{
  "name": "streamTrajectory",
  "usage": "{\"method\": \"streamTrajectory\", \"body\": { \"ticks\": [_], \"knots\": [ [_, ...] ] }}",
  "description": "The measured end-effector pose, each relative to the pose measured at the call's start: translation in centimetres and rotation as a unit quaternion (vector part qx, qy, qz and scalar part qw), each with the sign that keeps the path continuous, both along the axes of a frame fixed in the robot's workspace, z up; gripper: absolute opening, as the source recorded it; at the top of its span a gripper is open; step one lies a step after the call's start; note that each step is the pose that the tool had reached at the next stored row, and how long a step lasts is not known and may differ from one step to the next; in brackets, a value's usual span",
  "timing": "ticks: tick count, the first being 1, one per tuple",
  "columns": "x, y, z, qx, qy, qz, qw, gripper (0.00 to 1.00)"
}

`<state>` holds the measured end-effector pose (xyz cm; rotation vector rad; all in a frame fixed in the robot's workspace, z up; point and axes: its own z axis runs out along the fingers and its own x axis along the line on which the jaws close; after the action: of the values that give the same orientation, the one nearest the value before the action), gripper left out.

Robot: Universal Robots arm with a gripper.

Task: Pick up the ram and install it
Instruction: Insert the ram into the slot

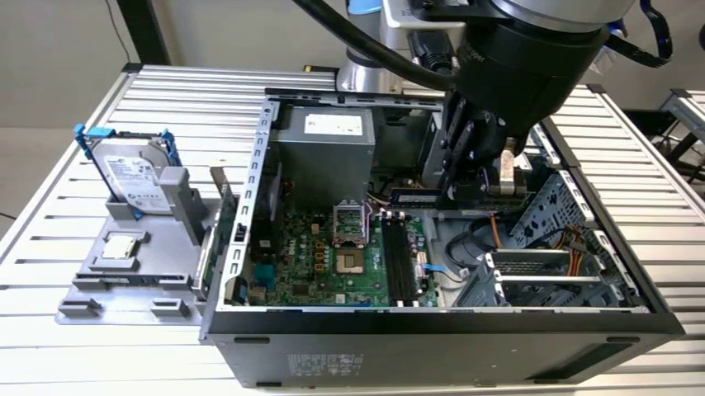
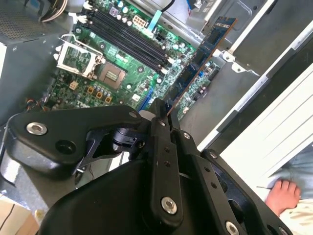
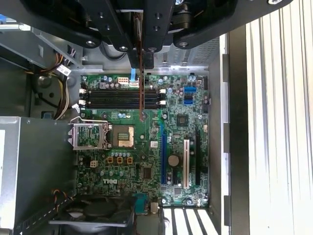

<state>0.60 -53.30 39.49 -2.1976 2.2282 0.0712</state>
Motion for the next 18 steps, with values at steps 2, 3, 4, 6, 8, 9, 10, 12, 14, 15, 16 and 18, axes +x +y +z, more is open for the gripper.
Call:
{"method": "streamTrajectory", "body": {
  "ticks": [2,3,4,6,8,9,10,12,14,15,16,18],
  "knots": [
    [-0.01,0.13,0.00,0.0000,0.0000,0.000,1.00000,0.00],
    [-0.01,0.22,0.00,0.0000,0.0000,0.000,1.00000,0.00],
    [-0.01,0.32,-0.01,0.0000,0.0000,0.000,1.00000,0.00],
    [-0.01,0.56,0.00,0.0000,0.0000,0.000,1.00000,0.00],
    [-0.01,0.85,0.00,0.0000,0.0000,0.000,1.00000,0.00],
    [-0.01,1.01,0.00,0.0000,0.0000,0.000,1.00000,0.00],
    [-0.01,1.20,0.00,0.0000,0.0000,0.000,1.00000,0.00],
    [-0.01,1.59,0.00,0.0000,0.0000,0.000,1.00000,0.00],
    [-0.01,2.00,-0.01,0.0001,0.0000,0.000,1.00000,0.00],
    [-0.01,2.20,0.00,0.0000,0.0000,0.000,1.00000,0.00],
    [-0.01,2.37,-0.01,0.0000,0.0000,0.000,1.00000,0.00],
    [-0.01,2.66,0.00,0.0000,0.0000,0.000,1.00000,0.00]
  ]
}}
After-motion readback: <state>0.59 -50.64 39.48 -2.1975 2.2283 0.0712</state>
